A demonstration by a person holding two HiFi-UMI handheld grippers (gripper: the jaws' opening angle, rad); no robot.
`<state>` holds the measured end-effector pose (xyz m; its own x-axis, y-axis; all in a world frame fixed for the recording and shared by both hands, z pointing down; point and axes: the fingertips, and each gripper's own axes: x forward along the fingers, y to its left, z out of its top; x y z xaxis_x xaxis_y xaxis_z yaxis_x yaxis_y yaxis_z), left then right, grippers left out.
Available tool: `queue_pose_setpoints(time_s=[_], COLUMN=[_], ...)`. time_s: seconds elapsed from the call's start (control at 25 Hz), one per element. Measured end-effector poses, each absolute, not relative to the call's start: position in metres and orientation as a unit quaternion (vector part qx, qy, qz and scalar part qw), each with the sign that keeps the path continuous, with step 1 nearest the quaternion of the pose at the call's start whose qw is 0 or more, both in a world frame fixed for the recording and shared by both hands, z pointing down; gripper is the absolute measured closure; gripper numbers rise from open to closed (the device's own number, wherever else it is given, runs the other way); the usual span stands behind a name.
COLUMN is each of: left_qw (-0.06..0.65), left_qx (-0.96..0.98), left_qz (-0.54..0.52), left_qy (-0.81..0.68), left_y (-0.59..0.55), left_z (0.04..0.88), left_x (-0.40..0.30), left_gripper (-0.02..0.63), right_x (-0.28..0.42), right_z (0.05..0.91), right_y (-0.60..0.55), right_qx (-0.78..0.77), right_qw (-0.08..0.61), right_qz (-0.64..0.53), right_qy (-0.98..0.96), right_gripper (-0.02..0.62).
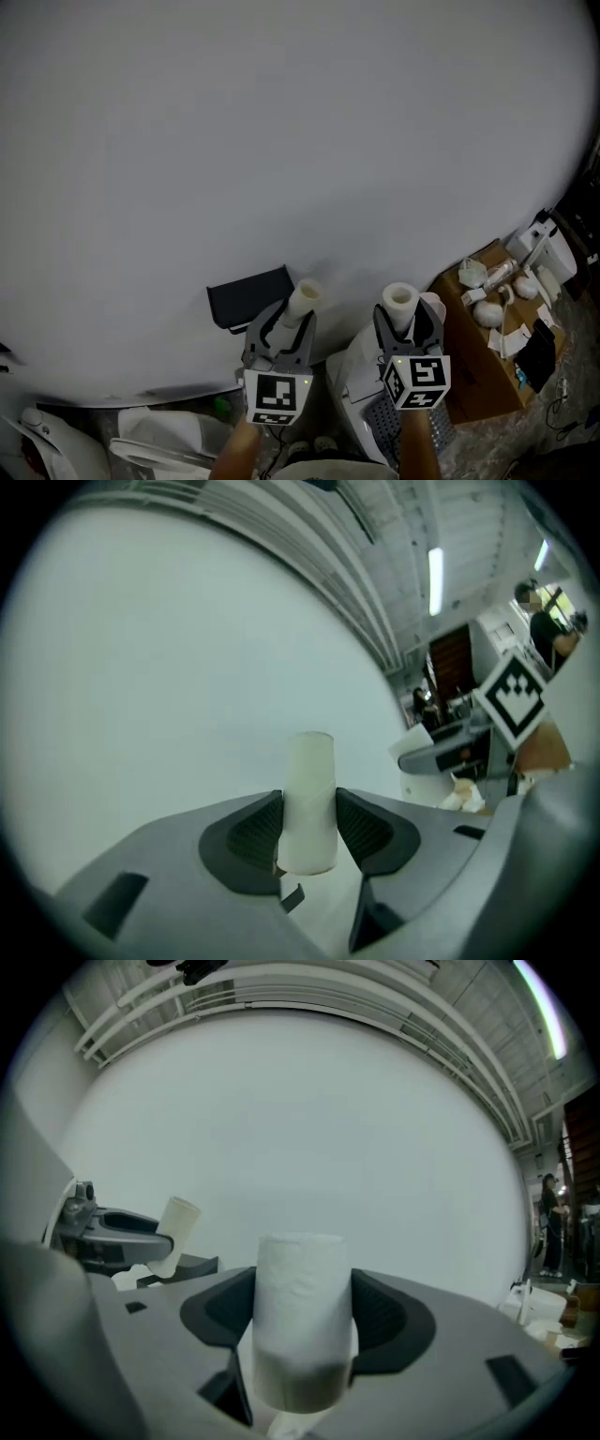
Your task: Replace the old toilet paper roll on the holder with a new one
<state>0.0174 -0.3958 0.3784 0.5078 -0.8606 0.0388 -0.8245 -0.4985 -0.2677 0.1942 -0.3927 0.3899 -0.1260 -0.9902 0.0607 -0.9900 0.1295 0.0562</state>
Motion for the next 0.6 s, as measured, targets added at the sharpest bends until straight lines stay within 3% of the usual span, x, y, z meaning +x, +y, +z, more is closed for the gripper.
queue_pose_setpoints(time_s=[0.6], left_qw=[-0.025], left_qx=[-0.748], left_qz=[0.068], left_qy=[0.66], left_y=[-0.359], left_z=[0.371], left_x=[-0.192], left_gripper=[0.425], right_x=[0.116], right_z=[0.393], right_y=[-0.415], right_qx=[0.598], right_qw=[0.025], right_qz=[0.003], right_qy=[-0.801], right_gripper=[0.301])
